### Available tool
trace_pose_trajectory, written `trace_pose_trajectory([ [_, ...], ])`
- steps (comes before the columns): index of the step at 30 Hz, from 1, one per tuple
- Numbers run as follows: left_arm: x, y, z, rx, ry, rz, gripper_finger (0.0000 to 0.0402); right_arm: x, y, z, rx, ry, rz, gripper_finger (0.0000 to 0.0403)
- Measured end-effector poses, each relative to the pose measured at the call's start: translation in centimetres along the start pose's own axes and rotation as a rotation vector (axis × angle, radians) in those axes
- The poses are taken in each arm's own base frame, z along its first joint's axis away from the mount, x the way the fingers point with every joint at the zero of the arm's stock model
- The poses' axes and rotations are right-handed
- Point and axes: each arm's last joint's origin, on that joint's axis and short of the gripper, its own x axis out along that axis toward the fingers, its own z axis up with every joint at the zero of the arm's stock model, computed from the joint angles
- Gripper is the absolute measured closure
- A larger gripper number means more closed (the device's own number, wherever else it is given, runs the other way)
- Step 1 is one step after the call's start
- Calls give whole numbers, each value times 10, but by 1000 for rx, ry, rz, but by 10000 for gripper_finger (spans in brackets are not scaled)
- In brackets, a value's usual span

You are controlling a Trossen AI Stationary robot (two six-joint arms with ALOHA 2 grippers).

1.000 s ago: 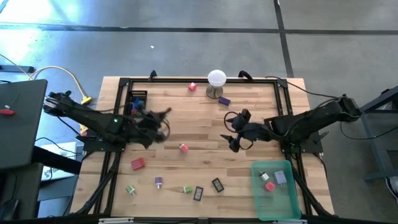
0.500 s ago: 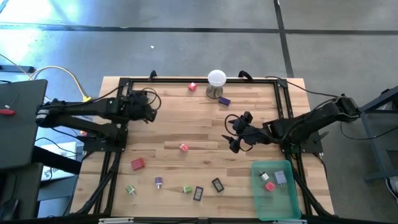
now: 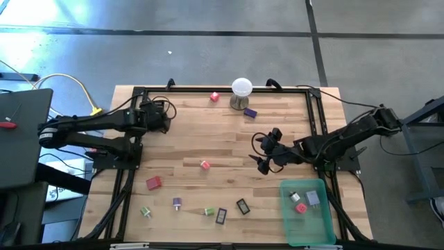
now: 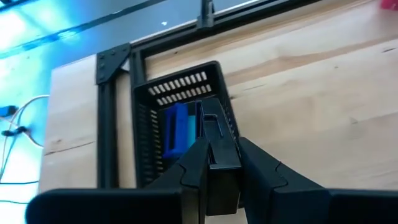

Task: Pick & Place Office items
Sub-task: Put the black digital clock into the black bin

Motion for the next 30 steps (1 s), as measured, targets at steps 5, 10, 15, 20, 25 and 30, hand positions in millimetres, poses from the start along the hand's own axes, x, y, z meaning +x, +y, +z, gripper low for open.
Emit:
trace_pose_trajectory([
  [5,13,-4,2,-6,8,-40,348,0,1,0,-2,0,2,66],
  [10,28,3,-4,-47,47,21,348,0,1,0,-2,0,2,66],
  [15,43,3,-13,-68,44,15,348,0,1,0,-3,0,2,66],
  [20,53,2,-18,-89,32,1,348,0,1,0,-4,1,2,66],
  [25,54,1,-18,-84,28,-10,348,0,0,0,-22,2,2,66],
  [30,55,0,-19,-82,32,-11,347,0,0,0,-23,2,2,66],
])
